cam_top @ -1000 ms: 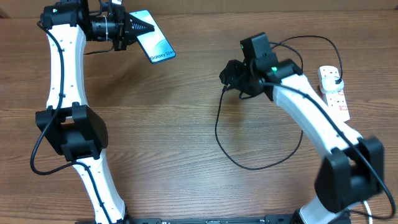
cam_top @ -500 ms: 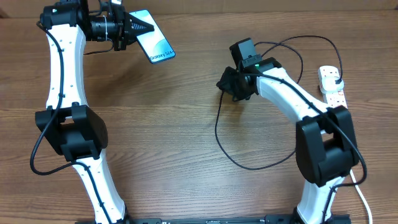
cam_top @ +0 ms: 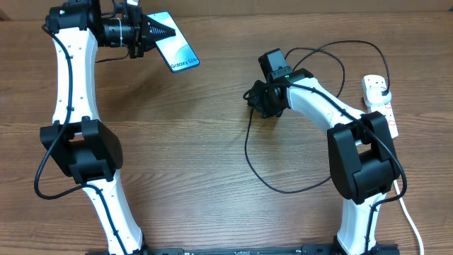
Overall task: Plug charger to phone and switch on socket
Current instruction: 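Lower the right gripper and grasp the black USB-C cable end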
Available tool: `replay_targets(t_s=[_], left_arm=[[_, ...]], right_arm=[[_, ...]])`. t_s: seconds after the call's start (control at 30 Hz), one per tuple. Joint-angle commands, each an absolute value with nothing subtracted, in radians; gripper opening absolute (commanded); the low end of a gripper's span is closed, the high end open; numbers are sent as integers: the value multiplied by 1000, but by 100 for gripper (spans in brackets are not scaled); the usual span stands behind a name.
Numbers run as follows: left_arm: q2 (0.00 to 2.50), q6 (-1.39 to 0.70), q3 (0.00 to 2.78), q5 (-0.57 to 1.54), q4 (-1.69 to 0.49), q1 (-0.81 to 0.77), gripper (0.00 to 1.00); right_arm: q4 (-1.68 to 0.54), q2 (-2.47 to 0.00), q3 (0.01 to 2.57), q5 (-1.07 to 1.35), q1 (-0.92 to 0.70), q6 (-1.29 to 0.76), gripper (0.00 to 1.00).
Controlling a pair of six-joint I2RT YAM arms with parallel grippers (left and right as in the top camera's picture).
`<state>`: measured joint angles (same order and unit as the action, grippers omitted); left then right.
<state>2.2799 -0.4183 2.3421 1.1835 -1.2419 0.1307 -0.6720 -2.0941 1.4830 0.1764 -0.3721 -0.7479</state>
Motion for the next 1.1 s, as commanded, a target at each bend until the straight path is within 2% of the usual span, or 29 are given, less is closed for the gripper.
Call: replay_targets(t_s=[0.0, 0.73, 0.97, 1.07], left_arm=[[2274, -404, 2362, 1231, -1243, 124, 4], [2274, -404, 2363, 1231, -1246, 124, 4], [2274, -404, 2363, 1231, -1246, 124, 4], [2274, -404, 2362, 1231, -1246, 124, 4]], right_arm=[[-666, -2116, 1493, 180, -371, -751, 33], [-655, -2157, 1493, 179, -395, -752, 33], [-660, -2159, 1493, 66, -425, -752, 31], [-663, -2159, 1493, 47, -429, -752, 18]])
